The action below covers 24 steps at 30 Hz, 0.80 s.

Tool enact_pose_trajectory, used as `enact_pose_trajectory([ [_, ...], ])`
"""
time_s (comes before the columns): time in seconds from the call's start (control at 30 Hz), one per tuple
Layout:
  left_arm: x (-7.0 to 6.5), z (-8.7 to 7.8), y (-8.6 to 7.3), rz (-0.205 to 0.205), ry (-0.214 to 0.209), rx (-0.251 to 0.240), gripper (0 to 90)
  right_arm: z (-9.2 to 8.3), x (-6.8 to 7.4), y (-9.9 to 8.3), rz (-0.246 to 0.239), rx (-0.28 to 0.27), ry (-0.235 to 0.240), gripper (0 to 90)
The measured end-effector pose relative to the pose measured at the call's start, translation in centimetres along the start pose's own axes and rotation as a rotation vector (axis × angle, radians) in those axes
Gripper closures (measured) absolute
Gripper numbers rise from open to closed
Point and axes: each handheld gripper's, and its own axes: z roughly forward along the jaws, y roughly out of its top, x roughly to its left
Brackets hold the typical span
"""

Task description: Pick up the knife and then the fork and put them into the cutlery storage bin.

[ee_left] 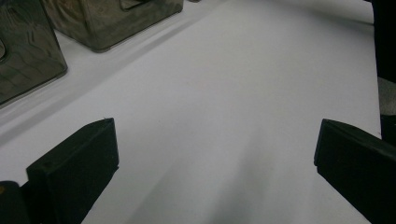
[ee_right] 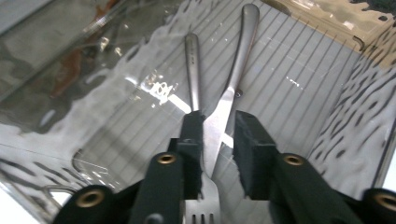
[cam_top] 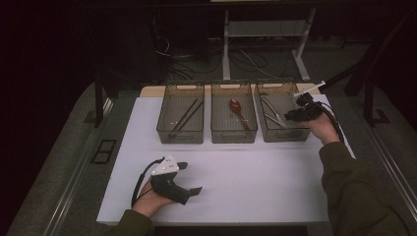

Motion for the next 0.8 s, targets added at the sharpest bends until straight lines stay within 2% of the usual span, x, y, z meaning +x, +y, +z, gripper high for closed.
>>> enact_pose_trajectory([
  [0.27,0.0,0.0,0.0,0.001,0.002,0.0,0.0,-0.9,0.1,0.0,0.066,-0.058,0.054,47.6],
  [0.4,0.0,0.0,0.0,0.001,0.001,0.0,0.0,-1.6,0.2,0.0,0.069,-0.1,0.064,40.8],
  [0.5,0.0,0.0,0.0,0.002,0.002,0.0,0.0,-2.2,0.2,0.0,0.084,-0.139,0.087,38.9],
  [0.73,-0.1,0.0,0.0,0.003,0.001,0.002,0.0,-3.4,0.9,-0.1,0.099,-0.213,0.044,30.6],
  [0.8,-0.1,0.0,0.0,0.004,0.001,0.003,0.0,-3.8,1.0,-0.3,0.106,-0.244,0.052,28.4],
])
